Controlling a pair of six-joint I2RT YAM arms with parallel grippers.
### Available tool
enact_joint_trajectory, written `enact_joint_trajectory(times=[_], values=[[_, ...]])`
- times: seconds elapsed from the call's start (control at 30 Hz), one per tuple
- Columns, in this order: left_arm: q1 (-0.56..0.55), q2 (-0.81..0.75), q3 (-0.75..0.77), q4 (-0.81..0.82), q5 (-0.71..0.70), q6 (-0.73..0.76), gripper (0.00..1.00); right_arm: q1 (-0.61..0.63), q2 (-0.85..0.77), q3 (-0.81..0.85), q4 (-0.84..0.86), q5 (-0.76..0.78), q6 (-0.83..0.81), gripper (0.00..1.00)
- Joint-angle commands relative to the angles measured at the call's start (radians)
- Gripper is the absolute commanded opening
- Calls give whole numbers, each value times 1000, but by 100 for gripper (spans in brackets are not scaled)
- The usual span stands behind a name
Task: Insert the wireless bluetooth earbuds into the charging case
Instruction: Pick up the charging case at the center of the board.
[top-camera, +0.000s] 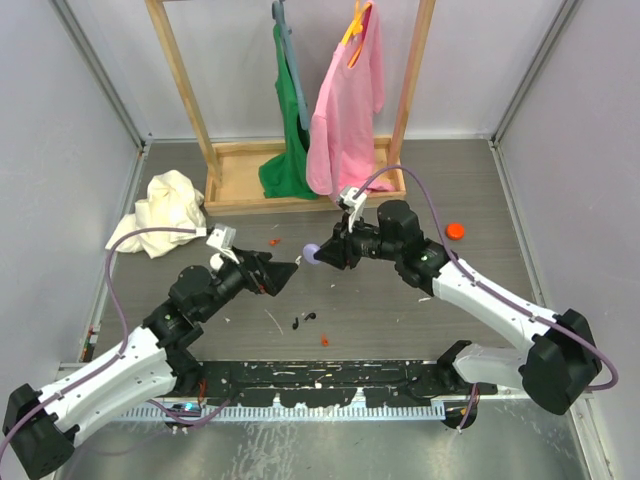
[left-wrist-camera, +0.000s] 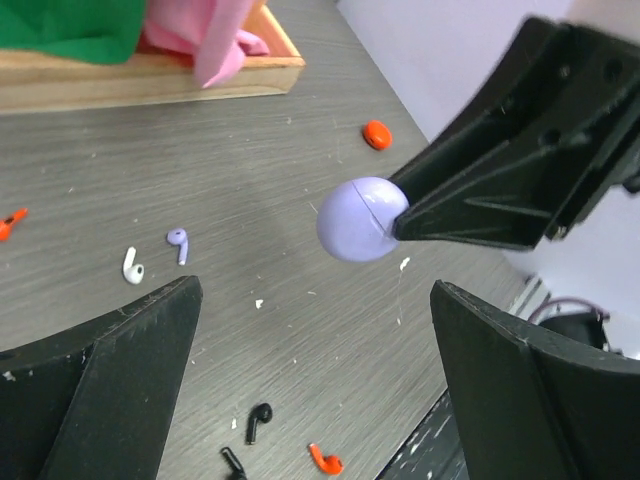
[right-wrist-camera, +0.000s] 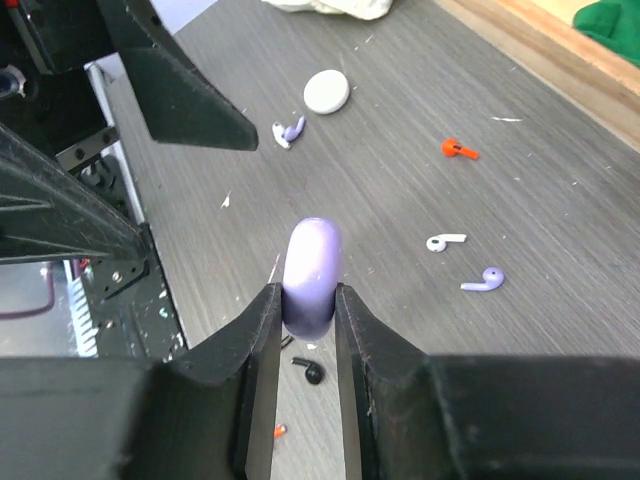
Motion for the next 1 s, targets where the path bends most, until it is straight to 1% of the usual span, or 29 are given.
enact_joint_trajectory(times=[0.0, 0.17, 0.33, 0.4, 0.43, 0.53, 0.63, 0.73, 0.87, 0.97], values=[[0, -1, 15, 153, 194, 252, 99, -3, -40, 135, -247, -95, -97, 3], [1, 48, 37, 194, 320, 399, 96, -2, -29, 263, -438, -151, -185, 3], [-1, 121, 45, 290, 487, 524, 89, -1, 0, 373, -597, -196, -278, 3], [1, 153, 52, 312, 539, 560, 88, -1, 7, 398, -646, -220, -317, 4], [1, 165, 57, 321, 564, 573, 85, -1, 11, 409, -666, -233, -334, 4], [1, 206, 82, 344, 617, 603, 81, 1, 12, 430, -704, -266, -376, 4], [7, 255, 115, 353, 675, 615, 79, 6, 17, 443, -725, -270, -399, 4], [21, 297, 149, 368, 752, 598, 74, 9, 23, 454, -747, -270, -418, 4], [48, 343, 164, 423, 837, 549, 69, 12, 21, 453, -748, -267, -430, 4], [69, 369, 166, 471, 872, 499, 66, 12, 26, 455, -747, -263, -432, 4]])
